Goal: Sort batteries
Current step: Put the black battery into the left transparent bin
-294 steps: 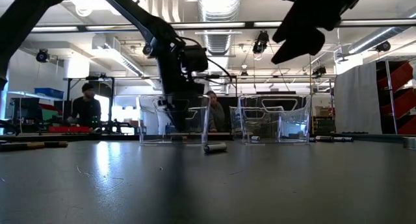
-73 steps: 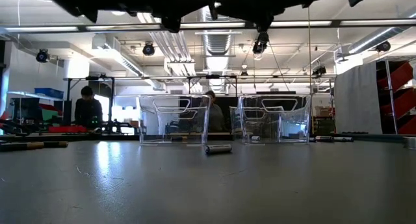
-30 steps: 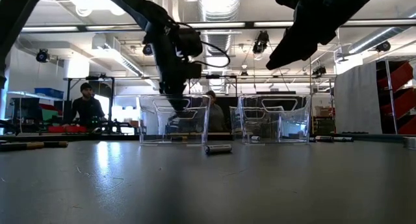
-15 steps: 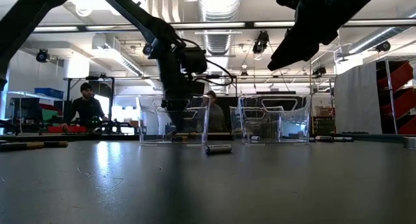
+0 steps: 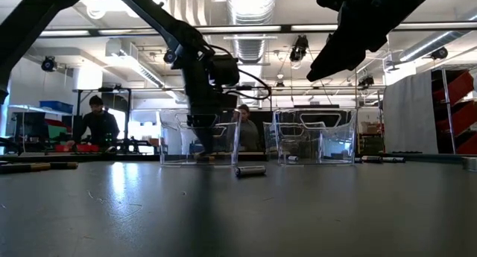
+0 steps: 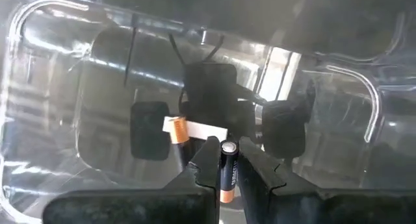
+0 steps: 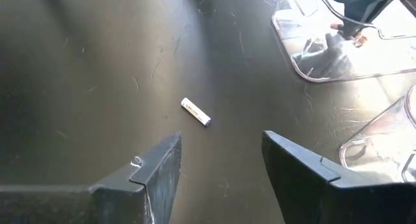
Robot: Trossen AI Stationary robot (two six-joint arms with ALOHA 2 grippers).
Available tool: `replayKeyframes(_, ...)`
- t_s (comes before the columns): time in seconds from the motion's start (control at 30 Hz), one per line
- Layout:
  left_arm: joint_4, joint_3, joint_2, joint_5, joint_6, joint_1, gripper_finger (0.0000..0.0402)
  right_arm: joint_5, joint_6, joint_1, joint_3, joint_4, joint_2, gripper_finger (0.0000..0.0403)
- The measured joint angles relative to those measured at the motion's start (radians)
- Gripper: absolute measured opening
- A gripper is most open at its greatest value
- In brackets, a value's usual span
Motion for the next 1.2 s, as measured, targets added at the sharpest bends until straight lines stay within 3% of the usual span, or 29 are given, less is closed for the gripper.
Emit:
replayKeyframes(0.9, 0.072, -0.051, 0.0, 0.0, 0.026, 0.0, 0.0018, -0.003, 0.003, 0.0, 0.0, 0.0, 0.0, 0.0206)
replayKeyframes(1.2, 0.085, -0.059, 0.0, 0.049, 0.052, -0.005, 0.0018, -0.033, -0.025, 0.0, 0.0, 0.0, 0.0, 0.0206)
